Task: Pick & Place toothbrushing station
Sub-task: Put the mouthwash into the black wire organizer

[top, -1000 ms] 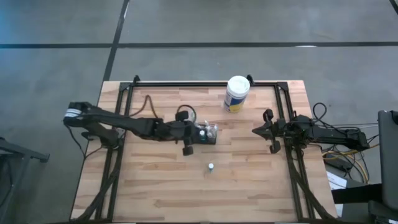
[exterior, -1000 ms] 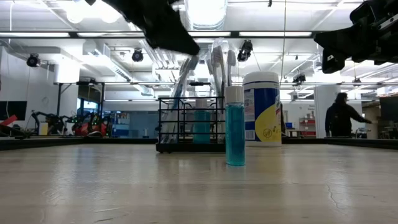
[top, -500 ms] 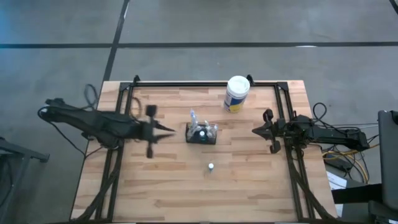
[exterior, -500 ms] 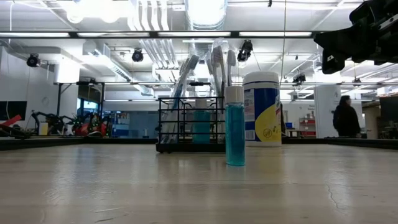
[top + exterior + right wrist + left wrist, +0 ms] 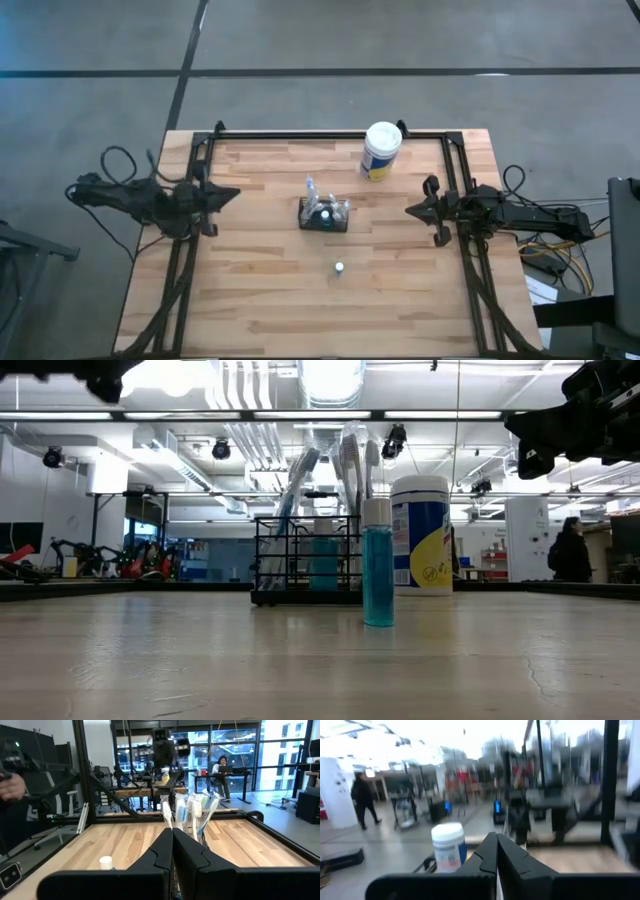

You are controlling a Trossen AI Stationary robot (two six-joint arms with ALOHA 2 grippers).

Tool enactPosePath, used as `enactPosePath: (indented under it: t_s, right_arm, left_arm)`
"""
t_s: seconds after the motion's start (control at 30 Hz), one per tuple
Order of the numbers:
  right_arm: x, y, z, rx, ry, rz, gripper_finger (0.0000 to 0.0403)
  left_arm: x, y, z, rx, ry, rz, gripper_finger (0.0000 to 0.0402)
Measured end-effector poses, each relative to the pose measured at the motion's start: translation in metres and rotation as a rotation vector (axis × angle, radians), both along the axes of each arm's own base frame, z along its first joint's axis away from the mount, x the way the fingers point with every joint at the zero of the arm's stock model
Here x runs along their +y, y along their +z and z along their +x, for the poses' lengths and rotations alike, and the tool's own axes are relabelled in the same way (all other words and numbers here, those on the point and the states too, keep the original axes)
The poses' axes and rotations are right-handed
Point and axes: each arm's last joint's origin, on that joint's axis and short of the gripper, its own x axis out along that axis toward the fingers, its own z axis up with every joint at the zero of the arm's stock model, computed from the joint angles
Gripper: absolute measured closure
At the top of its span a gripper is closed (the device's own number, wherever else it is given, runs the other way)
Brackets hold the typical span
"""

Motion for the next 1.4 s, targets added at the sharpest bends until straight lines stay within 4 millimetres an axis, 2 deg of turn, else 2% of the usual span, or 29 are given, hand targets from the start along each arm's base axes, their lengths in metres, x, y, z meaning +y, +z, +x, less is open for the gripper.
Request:
enactPosePath:
  t_s: [0.1, 0.17, 0.3, 0.37, 0.43, 0.57, 0.73, 0.97, 1.27, 1.4]
  right_arm:
    - [0.0, 0.0, 0.0, 0.0, 0.0, 0.003, 0.0394]
    - [0.0, 0.0, 0.0, 0.003, 0.001, 0.002, 0.0394]
    - [0.0, 0.003, -0.001, -0.031, 0.0, -0.01, 0.0394]
    - [0.0, 0.005, -0.001, -0.049, 0.0, -0.014, 0.0394]
    - [0.0, 0.005, -0.001, -0.056, -0.001, -0.015, 0.0394]
    - [0.0, 0.007, -0.001, -0.071, -0.005, -0.037, 0.0394]
    - [0.001, 0.009, -0.002, -0.098, 0.004, -0.07, 0.0394]
    - [0.001, 0.012, -0.003, -0.134, -0.001, -0.123, 0.0394]
    - [0.001, 0.012, -0.003, -0.137, -0.003, -0.16, 0.0394]
    - [0.001, 0.01, -0.002, -0.118, 0.005, -0.123, 0.0394]
  left_arm:
    - [0.002, -0.026, -0.005, -0.089, 0.0, -0.033, 0.0398]
    - [0.002, -0.049, -0.006, -0.078, 0.006, -0.012, 0.0398]
    - [0.007, -0.076, -0.013, -0.13, 0.09, -0.012, 0.0399]
    - [0.007, -0.08, -0.015, -0.156, 0.066, -0.007, 0.04]
    - [0.006, -0.092, -0.012, -0.063, 0.045, 0.027, 0.04]
    - [0.006, -0.098, -0.01, 0.014, 0.007, 0.071, 0.04]
    - [-0.001, -0.102, -0.009, 0.038, -0.247, 0.143, 0.04]
    - [-0.003, -0.111, -0.008, 0.135, -0.306, 0.087, 0.0397]
    - [-0.002, -0.111, -0.008, 0.129, -0.293, 0.077, 0.0395]
    - [0.002, -0.11, -0.008, 0.117, -0.152, 0.017, 0.0397]
